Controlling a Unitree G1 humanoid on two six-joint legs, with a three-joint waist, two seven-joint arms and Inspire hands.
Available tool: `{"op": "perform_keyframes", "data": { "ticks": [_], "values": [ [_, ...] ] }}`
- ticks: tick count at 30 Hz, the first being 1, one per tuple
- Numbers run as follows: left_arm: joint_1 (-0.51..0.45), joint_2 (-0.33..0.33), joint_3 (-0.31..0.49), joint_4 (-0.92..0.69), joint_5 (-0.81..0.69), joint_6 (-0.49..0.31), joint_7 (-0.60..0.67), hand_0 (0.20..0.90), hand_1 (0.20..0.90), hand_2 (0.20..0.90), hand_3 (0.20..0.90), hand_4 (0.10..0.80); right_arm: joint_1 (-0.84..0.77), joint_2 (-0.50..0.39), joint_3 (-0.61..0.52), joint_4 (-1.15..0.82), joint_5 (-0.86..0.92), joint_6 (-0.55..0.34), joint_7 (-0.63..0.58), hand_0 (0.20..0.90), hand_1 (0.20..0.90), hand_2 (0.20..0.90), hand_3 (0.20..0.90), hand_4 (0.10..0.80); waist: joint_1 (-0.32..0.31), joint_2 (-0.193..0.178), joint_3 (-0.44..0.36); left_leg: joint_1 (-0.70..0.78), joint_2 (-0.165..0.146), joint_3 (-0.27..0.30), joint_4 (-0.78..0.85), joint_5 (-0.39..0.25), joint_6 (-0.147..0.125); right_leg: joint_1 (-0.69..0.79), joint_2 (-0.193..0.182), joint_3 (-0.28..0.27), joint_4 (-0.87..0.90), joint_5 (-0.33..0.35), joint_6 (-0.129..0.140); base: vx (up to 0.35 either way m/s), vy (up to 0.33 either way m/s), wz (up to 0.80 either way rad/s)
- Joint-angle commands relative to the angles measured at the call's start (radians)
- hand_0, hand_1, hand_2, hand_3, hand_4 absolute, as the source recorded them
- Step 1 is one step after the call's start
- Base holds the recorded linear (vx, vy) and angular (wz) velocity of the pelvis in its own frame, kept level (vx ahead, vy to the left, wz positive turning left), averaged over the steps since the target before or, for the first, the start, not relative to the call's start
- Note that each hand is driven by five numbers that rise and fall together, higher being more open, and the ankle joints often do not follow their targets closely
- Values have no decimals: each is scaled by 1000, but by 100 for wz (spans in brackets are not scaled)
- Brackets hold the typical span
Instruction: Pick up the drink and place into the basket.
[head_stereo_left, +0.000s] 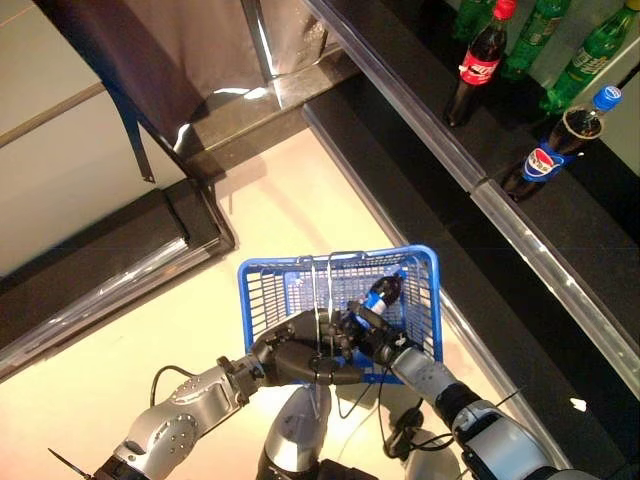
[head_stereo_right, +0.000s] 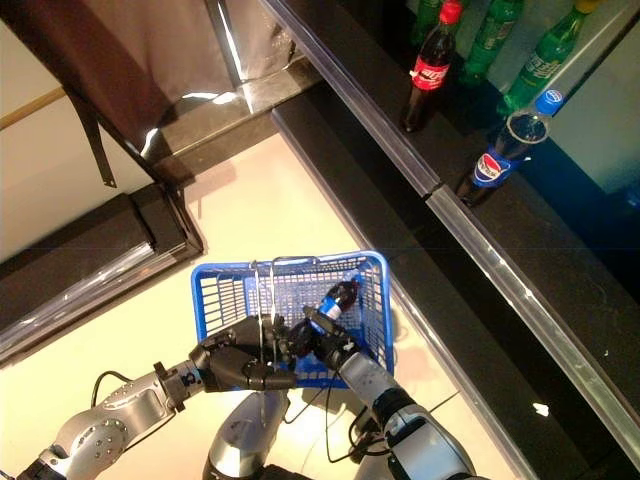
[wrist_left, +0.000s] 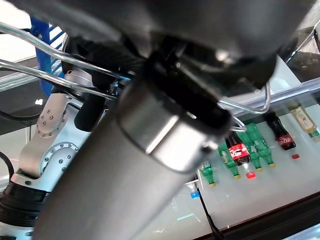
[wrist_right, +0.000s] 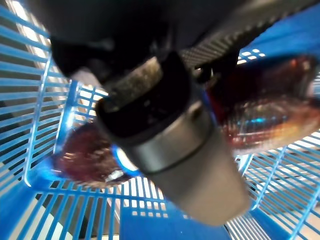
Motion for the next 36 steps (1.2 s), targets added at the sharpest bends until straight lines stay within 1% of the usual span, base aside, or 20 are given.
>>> {"op": "perform_keyframes", "data": {
  "ticks": [1,6,10,17,19,21,22,24,27,30,31,32,34,36],
  "values": [
    [-68,-66,-41,-304,-118,-114,-141,300,300,300,200,100,-79,62,-18,-37,65,-37,74,900,900,900,900,800,-4,0,-160,-93,5,1,129,-20,12,59,11,-8,-125,128,-49,0,0,0],
    [-65,-69,-35,-299,-127,-106,-143,300,300,300,200,100,-78,55,-15,-59,63,-48,97,900,900,900,900,800,-5,-3,-155,-95,5,6,130,-23,13,56,8,-7,-125,131,-47,0,0,0],
    [-58,-73,-26,-296,-130,-106,-143,300,300,300,200,100,-59,42,-13,-84,75,-57,141,900,900,900,900,800,-11,-5,-150,-96,8,12,128,-23,15,51,7,-7,-122,133,-45,0,0,0],
    [-4,-70,20,-293,-143,-112,-161,300,300,300,200,100,57,1,-7,-185,41,-78,216,900,900,900,900,800,-36,-16,-160,-86,18,36,116,-21,17,49,11,4,-134,138,-43,-5,2,0],
    [11,-69,30,-292,-143,-123,-162,300,300,300,200,100,97,-14,2,-248,31,-94,229,900,900,900,900,800,-47,-19,-159,-83,22,43,108,-19,18,45,13,10,-139,143,-39,-39,13,-5],
    [29,-72,42,-288,-129,-137,-164,300,300,300,200,100,142,-28,16,-329,-3,-115,212,900,900,900,900,800,-59,-25,-161,-78,25,50,101,-19,19,45,16,17,-148,147,-37,-28,13,-3],
    [48,-75,56,-288,-111,-154,-165,300,300,300,200,100,184,-43,31,-403,-25,-134,206,900,900,900,900,800,-68,-29,-164,-74,28,56,96,-19,19,45,17,22,-153,149,-35,-24,20,-5],
    [74,-75,71,-283,-108,-178,-161,300,300,300,200,100,267,-73,47,-538,-51,-140,195,900,900,900,900,800,-89,-40,-167,-69,31,67,90,-20,22,43,21,37,-161,150,-34,-23,24,-18],
    [113,-100,91,-276,-124,-185,-131,300,300,300,200,100,399,-101,59,-683,-134,-149,230,900,900,900,900,800,-123,-57,-179,-54,41,87,70,-16,27,43,28,60,-177,156,-27,-10,22,-25],
    [129,-110,94,-249,-97,-231,-61,300,300,300,200,100,463,-149,70,-767,-186,-124,275,900,900,900,900,800,-149,-75,-193,-36,49,107,49,-15,31,47,33,83,-195,162,-20,7,11,-24],
    [131,-108,100,-229,-32,-282,-9,300,300,300,200,100,481,-171,70,-800,-205,-111,287,900,900,900,900,800,-160,-85,-202,-26,53,116,35,-13,32,50,36,94,-207,166,-16,22,-1,-29],
    [133,-102,106,-217,9,-309,24,300,300,300,200,100,488,-193,62,-828,-211,-97,284,900,900,900,900,800,-166,-91,-211,-17,56,124,22,-10,34,54,39,102,-217,169,-13,23,-6,-39],
    [137,-92,122,-203,35,-325,73,300,300,300,200,100,497,-222,45,-863,-220,-82,296,900,900,900,900,800,-176,-104,-226,-3,60,136,-1,-5,36,63,43,114,-237,177,-7,24,-10,-42],
    [146,-95,145,-166,104,-347,118,300,300,300,200,100,522,-246,20,-912,-229,-61,310,900,900,900,900,800,-190,-117,-246,17,66,150,-32,0,39,70,48,126,-258,186,0,38,-7,-23]
  ]
}}
